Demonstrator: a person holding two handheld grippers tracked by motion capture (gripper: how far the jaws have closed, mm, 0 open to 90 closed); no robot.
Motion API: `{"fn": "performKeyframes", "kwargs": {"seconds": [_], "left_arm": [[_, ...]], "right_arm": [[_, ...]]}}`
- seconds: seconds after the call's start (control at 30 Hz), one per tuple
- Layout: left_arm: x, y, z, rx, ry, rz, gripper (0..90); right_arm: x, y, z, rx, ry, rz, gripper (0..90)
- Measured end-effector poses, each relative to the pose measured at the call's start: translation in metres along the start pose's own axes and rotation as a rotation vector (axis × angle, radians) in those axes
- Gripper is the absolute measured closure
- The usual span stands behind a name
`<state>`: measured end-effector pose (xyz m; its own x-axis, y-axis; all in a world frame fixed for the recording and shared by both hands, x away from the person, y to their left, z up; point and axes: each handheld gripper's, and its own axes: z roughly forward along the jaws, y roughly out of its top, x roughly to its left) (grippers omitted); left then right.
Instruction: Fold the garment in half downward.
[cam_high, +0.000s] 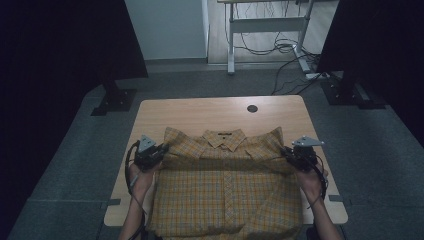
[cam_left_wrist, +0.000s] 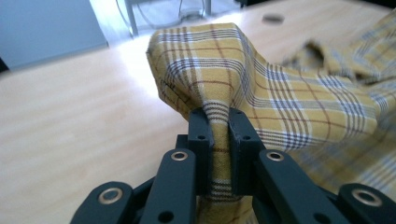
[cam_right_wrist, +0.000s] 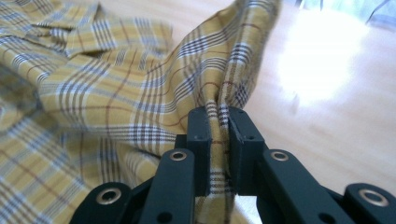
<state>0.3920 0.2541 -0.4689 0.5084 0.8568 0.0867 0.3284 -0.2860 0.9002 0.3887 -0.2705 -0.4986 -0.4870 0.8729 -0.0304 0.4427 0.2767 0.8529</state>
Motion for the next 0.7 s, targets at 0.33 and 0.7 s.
{"fn": "performKeyframes", "kwargs": {"seconds": [0.33,0.7], "left_arm": [[-0.018,0.013,-0.054,-0.080,-0.023,0.037,81.3],[-0.039,-0.041,-0.090,-0.038,-0.108,-0.004,80.5]], "right_arm": [[0.021,0.013,-0.061,-0.118,-0.003,-0.075,80.0],[0.037,-0.037,-0.090,-0.101,0.062,-0.044,79.1]]}}
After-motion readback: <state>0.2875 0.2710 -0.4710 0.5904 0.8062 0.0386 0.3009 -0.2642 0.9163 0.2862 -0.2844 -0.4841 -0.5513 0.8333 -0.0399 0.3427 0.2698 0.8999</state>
